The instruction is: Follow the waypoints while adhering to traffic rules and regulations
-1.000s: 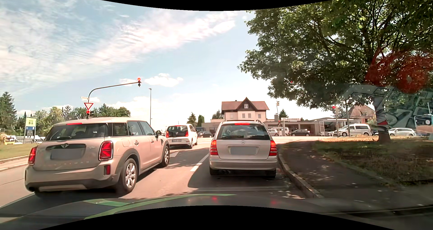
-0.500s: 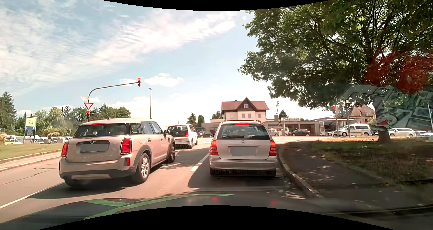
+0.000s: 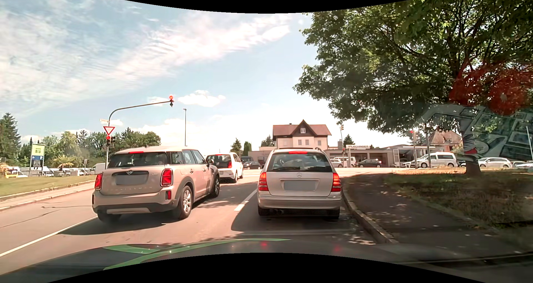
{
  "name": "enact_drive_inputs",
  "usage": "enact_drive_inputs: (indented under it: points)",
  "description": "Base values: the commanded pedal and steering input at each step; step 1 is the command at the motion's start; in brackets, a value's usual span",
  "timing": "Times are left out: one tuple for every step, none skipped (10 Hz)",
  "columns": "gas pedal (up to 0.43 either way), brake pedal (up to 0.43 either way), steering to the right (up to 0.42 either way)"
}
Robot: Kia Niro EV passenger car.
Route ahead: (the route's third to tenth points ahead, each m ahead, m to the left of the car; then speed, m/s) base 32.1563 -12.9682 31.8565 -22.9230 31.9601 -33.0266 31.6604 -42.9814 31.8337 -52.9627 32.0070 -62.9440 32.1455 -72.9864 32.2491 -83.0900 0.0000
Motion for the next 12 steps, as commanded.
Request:
enact_drive_inputs:
  points:
    - [0.0,0.28,0.08]
    - [0.0,0.28,0.081]
    - [0.0,0.28,0.081]
    - [0.0,0.28,0.08]
    - [0.0,0.28,0.081]
    - [0.0,0.28,0.081]
    - [0.0,0.28,0.081]
    - [0.0,0.28,0.081]
    - [0.0,0.28,0.081]
    - [0.0,0.28,0.081]
    - [0.0,0.28,0.081]
    - [0.0,0.28,0.081]
